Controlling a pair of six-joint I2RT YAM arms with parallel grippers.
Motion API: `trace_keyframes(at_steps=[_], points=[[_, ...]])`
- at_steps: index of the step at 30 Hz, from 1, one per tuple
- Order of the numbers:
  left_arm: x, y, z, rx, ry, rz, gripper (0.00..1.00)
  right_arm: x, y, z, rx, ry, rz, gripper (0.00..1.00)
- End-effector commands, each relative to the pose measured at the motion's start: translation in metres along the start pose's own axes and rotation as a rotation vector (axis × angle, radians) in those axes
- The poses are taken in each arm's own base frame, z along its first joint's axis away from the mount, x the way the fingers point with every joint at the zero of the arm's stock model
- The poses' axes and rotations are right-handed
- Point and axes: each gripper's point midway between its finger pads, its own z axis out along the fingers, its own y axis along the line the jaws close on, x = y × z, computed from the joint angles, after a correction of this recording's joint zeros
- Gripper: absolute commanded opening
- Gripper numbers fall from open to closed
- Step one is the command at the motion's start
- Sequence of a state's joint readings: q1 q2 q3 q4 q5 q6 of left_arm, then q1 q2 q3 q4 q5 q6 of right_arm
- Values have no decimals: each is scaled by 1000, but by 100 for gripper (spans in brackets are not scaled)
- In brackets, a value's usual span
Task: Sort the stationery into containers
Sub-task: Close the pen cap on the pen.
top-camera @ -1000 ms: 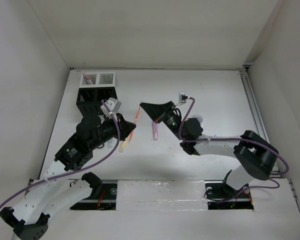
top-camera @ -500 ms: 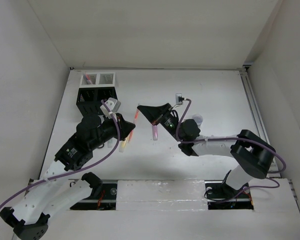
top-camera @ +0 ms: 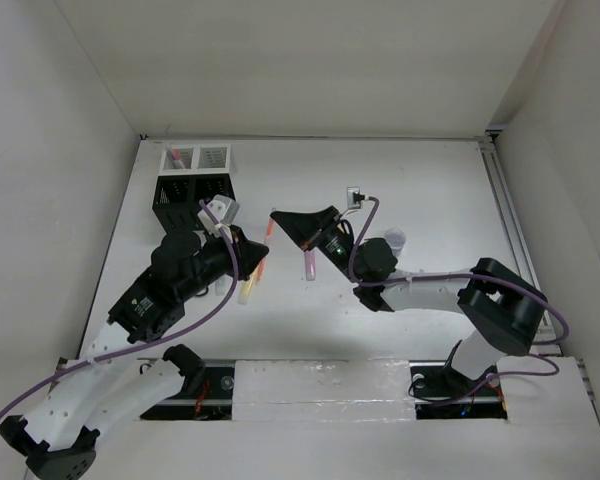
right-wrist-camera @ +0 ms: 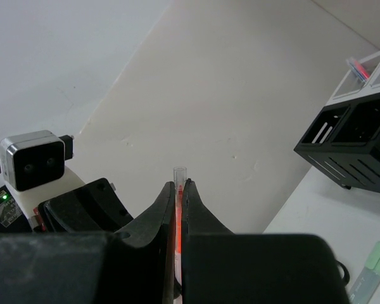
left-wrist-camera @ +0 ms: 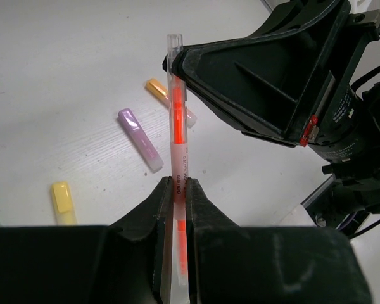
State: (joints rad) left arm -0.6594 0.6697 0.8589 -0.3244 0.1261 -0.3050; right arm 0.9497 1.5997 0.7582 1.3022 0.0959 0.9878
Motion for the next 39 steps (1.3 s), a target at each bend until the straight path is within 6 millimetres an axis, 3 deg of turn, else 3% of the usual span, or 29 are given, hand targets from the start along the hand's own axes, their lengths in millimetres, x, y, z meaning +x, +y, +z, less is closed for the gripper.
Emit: trace_keyframes(at_steps=[1, 6, 19, 24, 39], points=[[-32, -9, -7, 19, -116, 4, 0, -56, 120, -19, -479, -222, 73, 0], [-41, -11, -9, 21, -148, 5, 0, -43, 110, -21, -455, -185, 82, 0], [-69, -15, -13, 0, -210, -18, 0, -35, 101, -30, -433, -162, 25, 0], [-68, -17, 1, 9, -175, -17, 0, -29, 104, -32, -457, -130, -4, 0], [-75, -24, -5, 44, -202, 0, 0, -4, 92, -35, -440, -15, -15, 0]])
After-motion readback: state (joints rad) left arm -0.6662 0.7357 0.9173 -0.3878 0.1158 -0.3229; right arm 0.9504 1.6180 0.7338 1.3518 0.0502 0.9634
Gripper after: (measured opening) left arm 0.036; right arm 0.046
